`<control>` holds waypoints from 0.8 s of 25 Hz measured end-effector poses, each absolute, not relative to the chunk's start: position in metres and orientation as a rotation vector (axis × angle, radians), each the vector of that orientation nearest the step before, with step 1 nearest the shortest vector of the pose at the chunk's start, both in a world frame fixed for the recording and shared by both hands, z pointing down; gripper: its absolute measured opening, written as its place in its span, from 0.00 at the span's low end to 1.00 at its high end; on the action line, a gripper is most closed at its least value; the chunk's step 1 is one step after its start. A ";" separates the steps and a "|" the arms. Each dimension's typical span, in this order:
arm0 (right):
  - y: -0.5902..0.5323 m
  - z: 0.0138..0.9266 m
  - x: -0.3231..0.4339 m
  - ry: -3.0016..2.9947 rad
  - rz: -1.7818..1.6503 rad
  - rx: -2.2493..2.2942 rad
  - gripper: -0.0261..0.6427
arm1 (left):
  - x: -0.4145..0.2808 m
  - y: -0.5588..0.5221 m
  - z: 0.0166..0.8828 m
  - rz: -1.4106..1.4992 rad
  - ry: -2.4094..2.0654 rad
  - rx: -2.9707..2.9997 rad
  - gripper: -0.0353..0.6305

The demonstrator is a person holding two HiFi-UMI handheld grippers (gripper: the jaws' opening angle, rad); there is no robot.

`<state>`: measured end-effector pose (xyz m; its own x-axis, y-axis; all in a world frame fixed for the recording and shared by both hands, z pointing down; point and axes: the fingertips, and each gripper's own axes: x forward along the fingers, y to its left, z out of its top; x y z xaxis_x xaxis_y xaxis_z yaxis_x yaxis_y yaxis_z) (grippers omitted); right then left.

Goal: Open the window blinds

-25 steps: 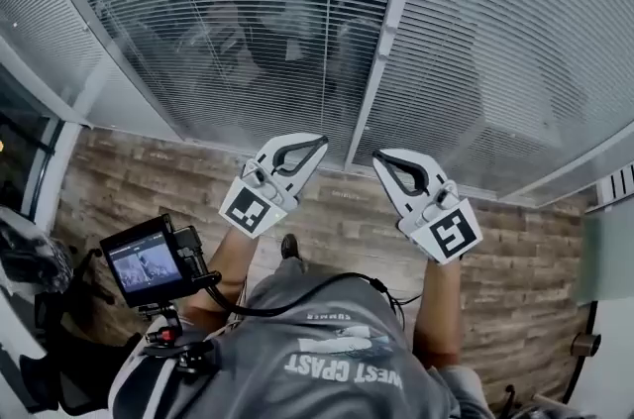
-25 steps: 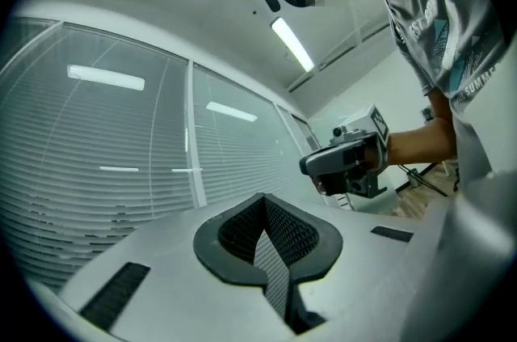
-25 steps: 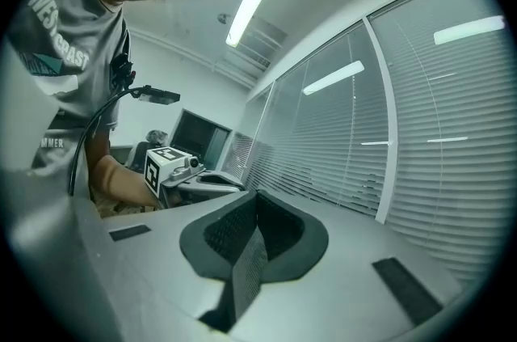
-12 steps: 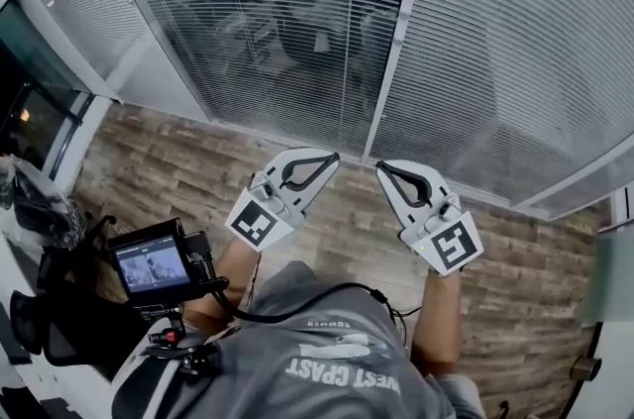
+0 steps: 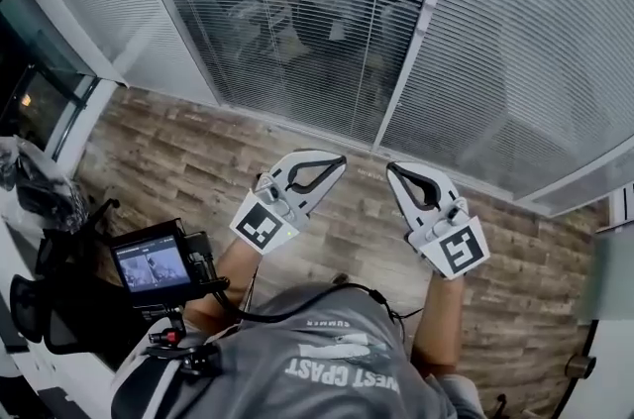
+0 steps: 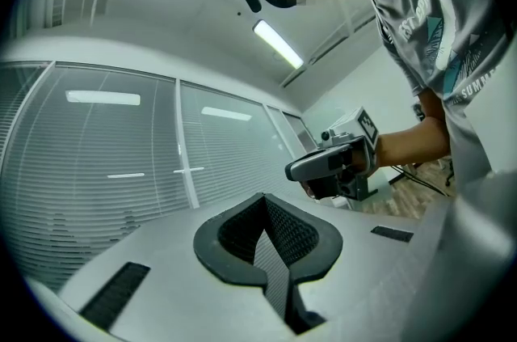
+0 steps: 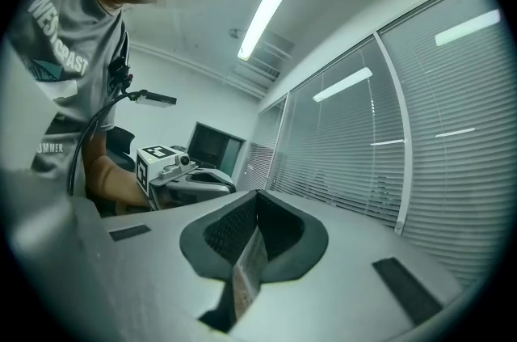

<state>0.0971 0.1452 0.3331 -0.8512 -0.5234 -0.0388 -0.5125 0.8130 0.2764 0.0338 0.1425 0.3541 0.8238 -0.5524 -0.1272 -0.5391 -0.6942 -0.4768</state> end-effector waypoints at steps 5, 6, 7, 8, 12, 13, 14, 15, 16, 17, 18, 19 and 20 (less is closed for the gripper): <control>0.164 0.337 0.063 -2.927 -0.412 0.859 0.04 | 0.000 0.165 0.349 0.039 0.828 -2.501 0.05; 0.169 0.340 0.057 -2.925 -0.398 0.857 0.04 | -0.007 0.170 0.350 0.064 0.836 -2.507 0.05; 0.177 0.341 0.051 -2.920 -0.395 0.858 0.04 | -0.012 0.176 0.350 0.092 0.842 -2.514 0.05; 0.184 0.342 0.047 -2.909 -0.408 0.863 0.04 | -0.017 0.183 0.350 0.117 0.846 -2.524 0.05; 0.196 0.328 0.046 -2.885 -0.463 0.883 0.04 | -0.017 0.193 0.345 0.124 0.832 -2.541 0.05; 0.187 0.322 0.050 -2.892 -0.453 0.879 0.04 | -0.012 0.184 0.340 0.114 0.830 -2.537 0.05; 0.175 0.317 0.055 -2.902 -0.436 0.870 0.04 | -0.006 0.172 0.334 0.102 0.831 -2.539 0.05; 0.163 0.313 0.060 -2.910 -0.416 0.860 0.04 | -0.001 0.160 0.330 0.088 0.835 -2.543 0.05; 0.155 0.311 0.061 -2.914 -0.402 0.853 0.04 | 0.002 0.152 0.328 0.076 0.836 -2.548 0.05; 0.156 0.312 0.057 -2.913 -0.399 0.852 0.04 | -0.002 0.152 0.328 0.071 0.833 -2.548 0.05; 0.165 0.315 0.048 -2.908 -0.408 0.858 0.04 | -0.010 0.160 0.332 0.074 0.824 -2.544 0.05; 0.179 0.320 0.036 -2.901 -0.424 0.868 0.04 | -0.022 0.174 0.337 0.081 0.812 -2.537 0.05; 0.195 0.326 0.023 -2.894 -0.442 0.879 0.04 | -0.035 0.190 0.343 0.088 0.801 -2.528 0.05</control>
